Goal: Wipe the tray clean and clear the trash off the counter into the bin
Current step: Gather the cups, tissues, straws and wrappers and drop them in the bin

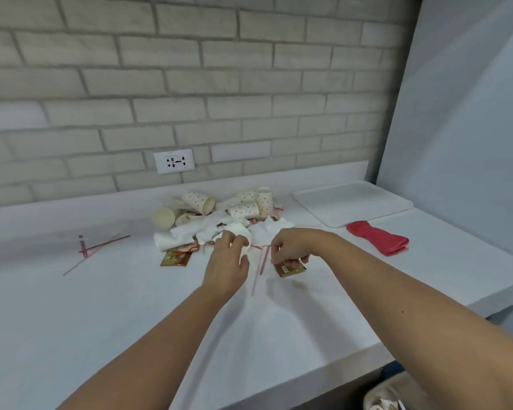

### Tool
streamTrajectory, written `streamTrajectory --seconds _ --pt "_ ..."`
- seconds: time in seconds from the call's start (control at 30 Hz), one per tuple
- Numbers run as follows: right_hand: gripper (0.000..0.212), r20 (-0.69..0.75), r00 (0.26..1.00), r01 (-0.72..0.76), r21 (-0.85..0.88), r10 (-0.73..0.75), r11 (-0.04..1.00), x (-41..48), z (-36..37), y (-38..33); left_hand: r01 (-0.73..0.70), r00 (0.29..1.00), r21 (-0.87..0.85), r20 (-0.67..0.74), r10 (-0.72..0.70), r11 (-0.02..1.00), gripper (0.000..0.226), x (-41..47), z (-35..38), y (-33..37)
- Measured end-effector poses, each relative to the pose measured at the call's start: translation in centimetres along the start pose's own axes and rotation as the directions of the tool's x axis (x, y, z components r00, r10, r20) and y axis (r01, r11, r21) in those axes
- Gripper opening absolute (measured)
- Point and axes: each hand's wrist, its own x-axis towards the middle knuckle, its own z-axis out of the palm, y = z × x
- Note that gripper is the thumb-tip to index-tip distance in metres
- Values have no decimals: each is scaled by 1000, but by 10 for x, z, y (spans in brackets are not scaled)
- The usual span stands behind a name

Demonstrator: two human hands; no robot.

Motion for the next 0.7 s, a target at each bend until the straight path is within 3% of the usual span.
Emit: streamTrajectory --seconds 0.27,0.43,0.57,0.7 --pt "9 -51 994 101 78 -97 992 95 6 -74 235 971 88 14 -237 968 30 33 -36 -128" --pt "15 -163 982 138 296 -92 945 148 10 -101 403 915 -80 14 -403 912 34 61 -46 -183" --pt "25 -302 953 158 548 18 822 185 9 -111 512 858 -244 106 -502 824 37 88 -48 -205" --pt "37 -308 944 133 686 120 715 216 3 -119 568 823 -348 220 -524 745 40 115 -42 -218"
